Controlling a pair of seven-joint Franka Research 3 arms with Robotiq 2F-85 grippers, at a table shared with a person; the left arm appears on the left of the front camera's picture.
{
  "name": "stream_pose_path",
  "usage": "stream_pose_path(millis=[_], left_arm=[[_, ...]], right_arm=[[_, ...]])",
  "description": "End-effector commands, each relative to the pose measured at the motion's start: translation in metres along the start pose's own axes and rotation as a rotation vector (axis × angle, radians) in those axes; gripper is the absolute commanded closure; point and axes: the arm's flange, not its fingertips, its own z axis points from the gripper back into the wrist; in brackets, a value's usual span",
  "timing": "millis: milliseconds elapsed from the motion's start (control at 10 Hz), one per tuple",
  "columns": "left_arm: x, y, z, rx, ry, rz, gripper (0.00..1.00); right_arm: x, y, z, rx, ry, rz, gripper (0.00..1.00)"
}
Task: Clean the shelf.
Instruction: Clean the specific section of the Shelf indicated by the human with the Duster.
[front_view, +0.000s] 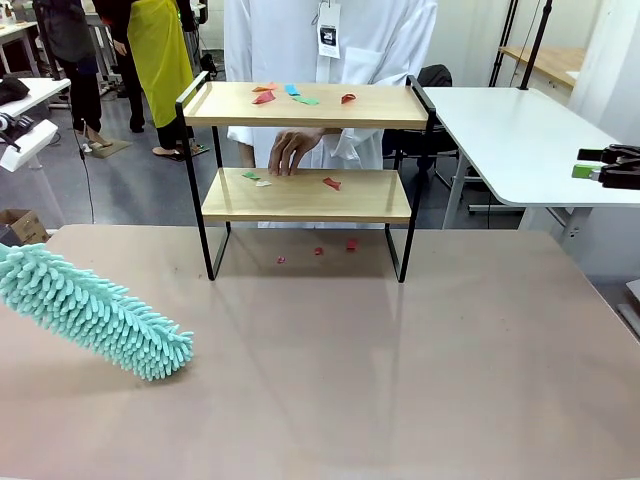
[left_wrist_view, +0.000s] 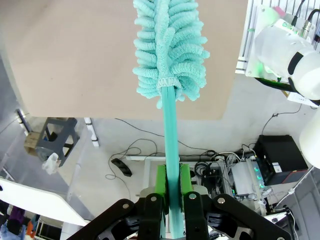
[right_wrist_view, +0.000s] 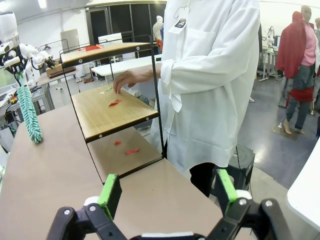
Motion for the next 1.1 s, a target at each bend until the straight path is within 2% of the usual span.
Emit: stream_pose_path(millis=[0, 100, 200, 300, 400, 600, 700, 1000], left_arm=[[-0.001, 0.000, 0.001, 0.007, 0.013, 0.017, 0.87], [0.000, 0.000, 0.000, 0.000, 0.000, 0.000, 0.87], [0.001, 0.006, 0.005, 0.020, -0.169, -0.025, 0.87], [0.001, 0.009, 0.008, 0.007, -0.277, -0.036, 0.87], [0.004, 0.012, 0.012, -0.012, -0.368, -0.051, 0.87], [0.035, 0.013, 0.016, -0.044, -0.517, -0.032, 0.87], [0.058, 0.009, 0.018, -0.048, -0.572, 0.004, 0.87], [0.136, -0.010, 0.022, -0.064, -0.739, 0.290, 0.87]], right_arm=[[0.003, 0.001, -0.002, 0.000, 0.001, 0.006, 0.00], [0.003, 0.001, -0.002, 0.000, 0.001, 0.006, 0.00], [0.003, 0.001, -0.002, 0.000, 0.001, 0.006, 0.00], [0.003, 0.001, -0.002, 0.000, 0.001, 0.006, 0.00], [0.003, 0.001, -0.002, 0.000, 0.001, 0.006, 0.00], [0.003, 0.001, -0.002, 0.000, 0.001, 0.006, 0.00], [0.003, 0.001, -0.002, 0.000, 0.001, 0.006, 0.00], [0.003, 0.001, -0.002, 0.000, 0.001, 0.006, 0.00]])
